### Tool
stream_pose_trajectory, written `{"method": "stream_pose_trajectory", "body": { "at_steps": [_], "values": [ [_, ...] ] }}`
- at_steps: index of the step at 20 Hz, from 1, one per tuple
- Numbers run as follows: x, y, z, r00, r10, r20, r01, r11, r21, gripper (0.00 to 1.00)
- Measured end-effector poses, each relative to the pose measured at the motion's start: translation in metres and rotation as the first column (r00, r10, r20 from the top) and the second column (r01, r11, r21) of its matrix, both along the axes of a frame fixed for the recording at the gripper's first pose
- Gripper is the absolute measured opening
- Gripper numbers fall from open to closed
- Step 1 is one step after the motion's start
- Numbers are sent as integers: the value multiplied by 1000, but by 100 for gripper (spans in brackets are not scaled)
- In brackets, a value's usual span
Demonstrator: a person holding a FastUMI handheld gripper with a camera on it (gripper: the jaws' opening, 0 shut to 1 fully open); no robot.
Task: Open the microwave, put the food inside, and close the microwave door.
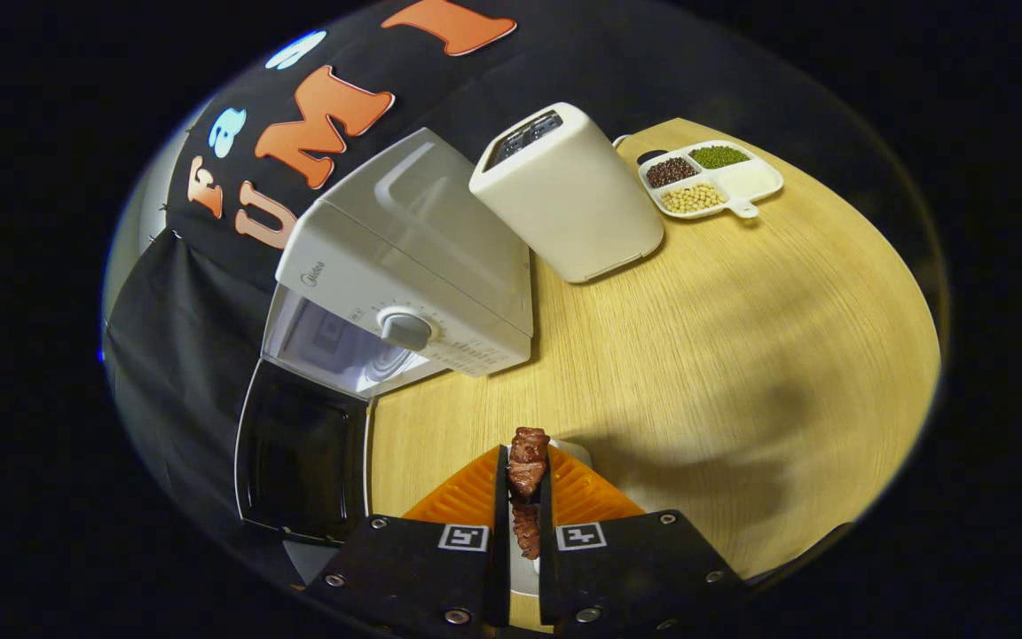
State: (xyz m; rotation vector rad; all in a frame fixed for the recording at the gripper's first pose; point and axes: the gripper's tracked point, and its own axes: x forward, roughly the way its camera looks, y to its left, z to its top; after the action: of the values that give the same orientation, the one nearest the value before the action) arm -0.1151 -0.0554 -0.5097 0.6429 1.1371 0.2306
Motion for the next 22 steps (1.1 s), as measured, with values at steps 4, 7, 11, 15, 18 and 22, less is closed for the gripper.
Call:
{"method": "stream_pose_trajectory", "body": {
  "at_steps": [4, 7, 11, 15, 18, 22],
  "values": [
    [-4, 3, 26, 996, -67, 56, 69, 997, -33, 13],
    [-5, 16, 48, 988, -126, 92, 129, 991, -23, 13],
    [-2, 48, 71, 971, -185, 150, 189, 982, -14, 13],
    [5, 102, 78, 963, -192, 189, 198, 980, -12, 13],
    [13, 148, 80, 960, -183, 212, 185, 983, 8, 13],
    [34, 197, 76, 946, -202, 252, 204, 979, 18, 13]
  ]
}}
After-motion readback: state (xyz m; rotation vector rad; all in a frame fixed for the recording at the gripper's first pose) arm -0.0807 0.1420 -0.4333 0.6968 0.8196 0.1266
